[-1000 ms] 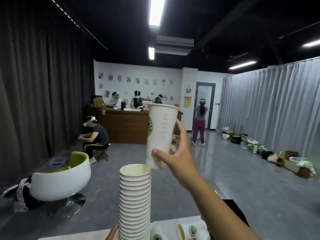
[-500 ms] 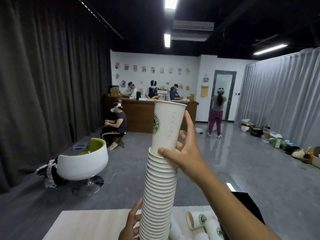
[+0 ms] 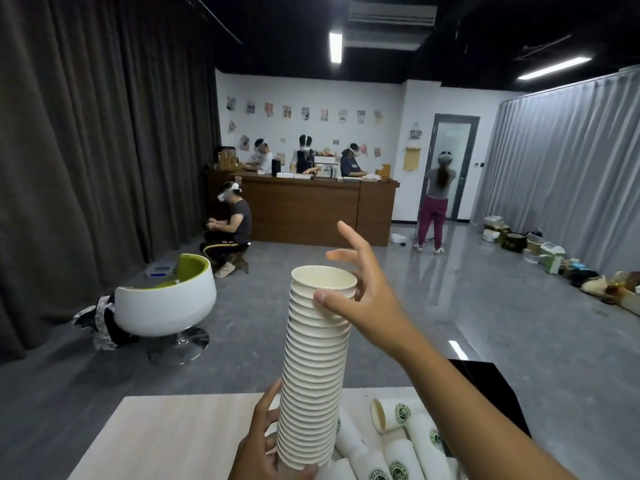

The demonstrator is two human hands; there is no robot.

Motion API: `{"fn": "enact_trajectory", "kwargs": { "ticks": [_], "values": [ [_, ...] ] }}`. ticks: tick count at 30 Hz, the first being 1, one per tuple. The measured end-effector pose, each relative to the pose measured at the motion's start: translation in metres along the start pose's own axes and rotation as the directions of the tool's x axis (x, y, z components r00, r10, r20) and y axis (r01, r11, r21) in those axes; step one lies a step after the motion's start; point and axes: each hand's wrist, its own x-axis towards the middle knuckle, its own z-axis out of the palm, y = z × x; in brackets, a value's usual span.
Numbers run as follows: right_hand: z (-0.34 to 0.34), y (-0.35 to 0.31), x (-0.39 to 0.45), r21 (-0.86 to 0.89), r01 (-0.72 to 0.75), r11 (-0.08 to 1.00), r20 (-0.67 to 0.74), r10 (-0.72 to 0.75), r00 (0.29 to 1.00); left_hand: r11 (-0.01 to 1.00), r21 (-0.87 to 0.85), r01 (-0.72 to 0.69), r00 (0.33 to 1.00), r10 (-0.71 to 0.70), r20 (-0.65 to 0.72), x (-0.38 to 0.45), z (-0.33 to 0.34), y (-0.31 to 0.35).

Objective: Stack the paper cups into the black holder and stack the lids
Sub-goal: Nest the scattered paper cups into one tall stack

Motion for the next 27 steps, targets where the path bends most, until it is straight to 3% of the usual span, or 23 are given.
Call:
{"fn": "enact_trajectory", "kwargs": {
  "ticks": [5,14,21,27],
  "values": [
    [0.008,0.020,0.001,0.047,-0.043,0.998,-0.006,0.043,0.999,0.993,0.073,-0.095,0.995,0.098,-0.030,0.002,0.001,-0.002],
    [0.025,0.044,0.004,0.103,-0.081,0.991,0.021,0.079,0.997,0.996,0.089,-0.028,0.999,0.027,0.019,-0.004,-0.007,-0.002],
    [0.041,0.053,0.012,0.169,-0.095,0.981,-0.020,0.100,0.995,0.995,0.064,-0.079,0.997,0.079,0.012,0.000,-0.022,-0.004],
    [0.064,0.090,-0.007,0.335,-0.234,0.913,-0.096,0.280,0.955,0.991,0.087,-0.106,0.992,0.112,-0.061,0.005,-0.055,-0.016]
  ]
}}
